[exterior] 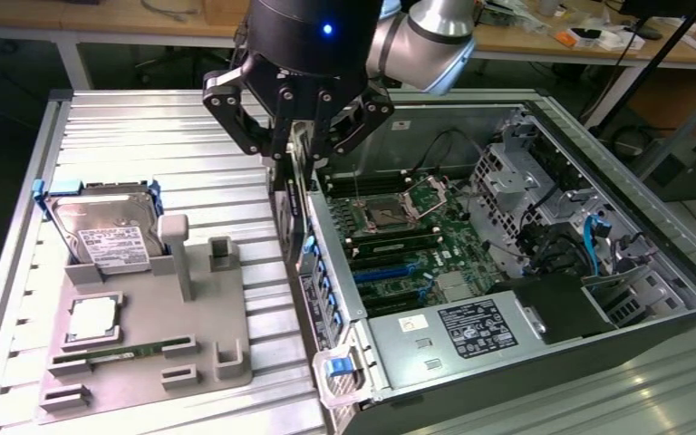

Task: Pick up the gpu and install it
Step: 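Pick up the gpu and move the gpu toward the slot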

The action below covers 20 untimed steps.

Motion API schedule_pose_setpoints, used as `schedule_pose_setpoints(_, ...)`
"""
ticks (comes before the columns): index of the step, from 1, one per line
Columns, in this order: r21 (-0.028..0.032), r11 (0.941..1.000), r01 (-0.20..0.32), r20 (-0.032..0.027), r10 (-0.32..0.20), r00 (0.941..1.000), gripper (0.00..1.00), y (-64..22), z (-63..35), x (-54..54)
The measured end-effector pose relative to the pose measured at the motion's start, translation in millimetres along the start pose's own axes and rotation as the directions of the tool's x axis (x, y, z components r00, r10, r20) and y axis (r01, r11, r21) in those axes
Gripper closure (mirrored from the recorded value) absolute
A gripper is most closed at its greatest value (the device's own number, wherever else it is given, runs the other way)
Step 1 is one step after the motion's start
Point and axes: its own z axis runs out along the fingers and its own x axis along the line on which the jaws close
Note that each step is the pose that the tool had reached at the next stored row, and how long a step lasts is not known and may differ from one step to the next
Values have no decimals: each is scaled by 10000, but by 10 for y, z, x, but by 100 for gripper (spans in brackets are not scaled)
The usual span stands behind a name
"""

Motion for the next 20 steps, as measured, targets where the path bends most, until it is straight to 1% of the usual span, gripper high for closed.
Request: schedule_pose_setpoints(20, 1, 10000, 0, -1, 0, 10000, 73, 4, -1, -55)
